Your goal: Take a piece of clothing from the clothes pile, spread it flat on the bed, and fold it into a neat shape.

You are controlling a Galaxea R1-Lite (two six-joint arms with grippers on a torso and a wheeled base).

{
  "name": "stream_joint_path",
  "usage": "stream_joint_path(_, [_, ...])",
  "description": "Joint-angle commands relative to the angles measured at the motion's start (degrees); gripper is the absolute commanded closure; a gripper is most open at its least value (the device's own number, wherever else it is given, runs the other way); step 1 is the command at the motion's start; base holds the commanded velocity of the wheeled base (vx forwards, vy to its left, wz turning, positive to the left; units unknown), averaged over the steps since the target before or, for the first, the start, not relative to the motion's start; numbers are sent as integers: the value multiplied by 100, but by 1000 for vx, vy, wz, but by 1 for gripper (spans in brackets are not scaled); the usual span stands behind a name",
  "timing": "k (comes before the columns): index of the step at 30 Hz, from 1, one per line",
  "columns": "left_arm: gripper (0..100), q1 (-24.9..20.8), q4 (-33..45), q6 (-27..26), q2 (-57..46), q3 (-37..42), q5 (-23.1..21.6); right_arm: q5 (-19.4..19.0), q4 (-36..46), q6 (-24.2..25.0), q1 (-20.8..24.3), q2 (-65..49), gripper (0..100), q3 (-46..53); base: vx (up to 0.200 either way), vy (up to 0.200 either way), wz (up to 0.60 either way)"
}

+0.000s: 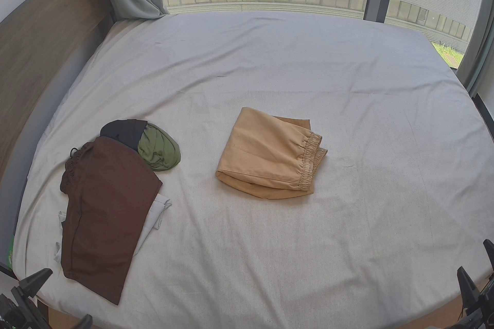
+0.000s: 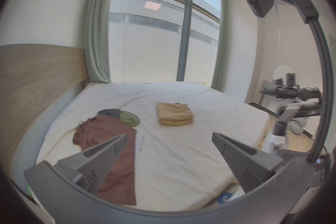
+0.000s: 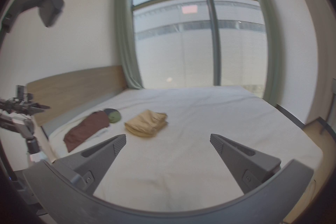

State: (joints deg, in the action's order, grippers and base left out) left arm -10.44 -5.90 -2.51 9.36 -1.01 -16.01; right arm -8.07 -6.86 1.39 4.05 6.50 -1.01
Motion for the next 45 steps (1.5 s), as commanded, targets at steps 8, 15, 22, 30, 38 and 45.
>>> stream_joint_path(8, [0, 1131, 168, 93, -769, 101, 484, 939, 291, -69, -449, -623, 0, 92, 0, 0, 0])
stream_joint_path(15, [0, 1061, 581, 75, -910, 101, 1715, 1044, 308, -183, -431, -615, 0, 92, 0, 0, 0])
stream_joint_path(22, [0, 1044, 572, 93, -910, 101, 1715, 983, 344, -499, -440, -606, 0, 84, 0, 0, 0])
stream_joint_path(30, [0, 1035, 572, 93, -910, 101, 1715, 447, 554, -359, -422, -597, 0, 92, 0, 0, 0])
stream_joint_path(38, [0, 1035, 572, 128, -910, 101, 1715, 781, 713, -139, -414, -597, 0, 84, 0, 0, 0])
stream_joint_path(45, [0, 1044, 581, 225, -910, 101, 1750, 719, 704, -139, -414, -606, 0, 84, 0, 0, 0])
